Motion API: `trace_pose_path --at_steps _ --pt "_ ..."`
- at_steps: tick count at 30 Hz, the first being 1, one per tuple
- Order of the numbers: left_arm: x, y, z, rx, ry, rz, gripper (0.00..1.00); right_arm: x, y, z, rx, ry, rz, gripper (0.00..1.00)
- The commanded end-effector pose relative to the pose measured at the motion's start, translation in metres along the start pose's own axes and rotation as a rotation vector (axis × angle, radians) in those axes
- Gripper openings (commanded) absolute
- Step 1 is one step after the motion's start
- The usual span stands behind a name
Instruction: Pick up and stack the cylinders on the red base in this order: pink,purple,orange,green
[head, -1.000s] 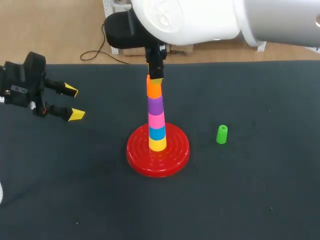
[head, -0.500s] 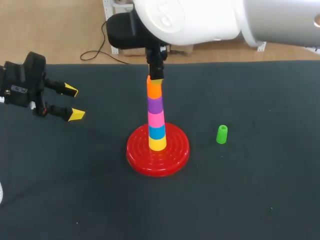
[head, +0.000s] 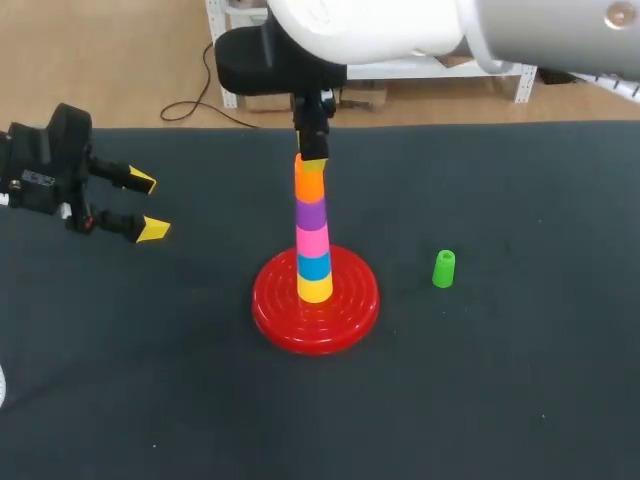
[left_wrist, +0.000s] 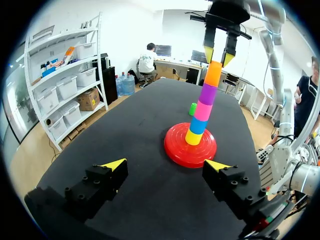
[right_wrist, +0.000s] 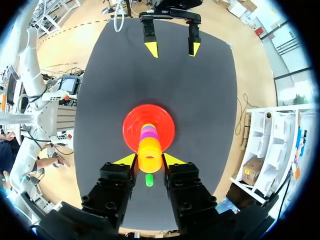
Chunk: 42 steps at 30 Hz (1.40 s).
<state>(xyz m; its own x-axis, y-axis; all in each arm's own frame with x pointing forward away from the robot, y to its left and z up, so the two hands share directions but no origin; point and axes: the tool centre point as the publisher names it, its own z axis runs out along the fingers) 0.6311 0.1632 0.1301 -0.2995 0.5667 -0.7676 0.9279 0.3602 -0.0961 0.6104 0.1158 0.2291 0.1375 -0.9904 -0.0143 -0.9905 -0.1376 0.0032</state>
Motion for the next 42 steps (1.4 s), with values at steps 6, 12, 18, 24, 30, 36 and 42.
trace_pose_path --at_steps 6,12,18,24,30,36,42 --pt "0.001 0.000 0.000 -0.001 -0.005 0.002 1.00 -0.004 -0.001 0.015 -0.027 0.022 -0.004 0.00" --pt "0.001 0.000 0.000 -0.001 -0.005 0.002 1.00 0.002 0.001 0.002 0.013 -0.001 -0.003 0.30" --pt "0.001 0.000 0.000 -0.001 -0.005 0.002 1.00 0.028 0.002 -0.026 0.090 -0.049 0.032 1.00" --pt "0.001 0.000 0.000 -0.001 -0.005 0.002 1.00 0.075 0.002 -0.020 0.148 -0.084 0.115 1.00" --pt "0.001 0.000 0.000 -0.001 -0.005 0.002 1.00 0.133 0.005 0.033 0.119 -0.021 0.229 1.00" --pt "0.001 0.000 0.000 -0.001 -0.005 0.002 1.00 0.172 0.014 0.091 0.029 0.035 0.323 1.00" --pt "0.001 0.000 0.000 -0.001 -0.005 0.002 1.00 0.186 0.024 0.132 -0.033 0.064 0.352 1.00"
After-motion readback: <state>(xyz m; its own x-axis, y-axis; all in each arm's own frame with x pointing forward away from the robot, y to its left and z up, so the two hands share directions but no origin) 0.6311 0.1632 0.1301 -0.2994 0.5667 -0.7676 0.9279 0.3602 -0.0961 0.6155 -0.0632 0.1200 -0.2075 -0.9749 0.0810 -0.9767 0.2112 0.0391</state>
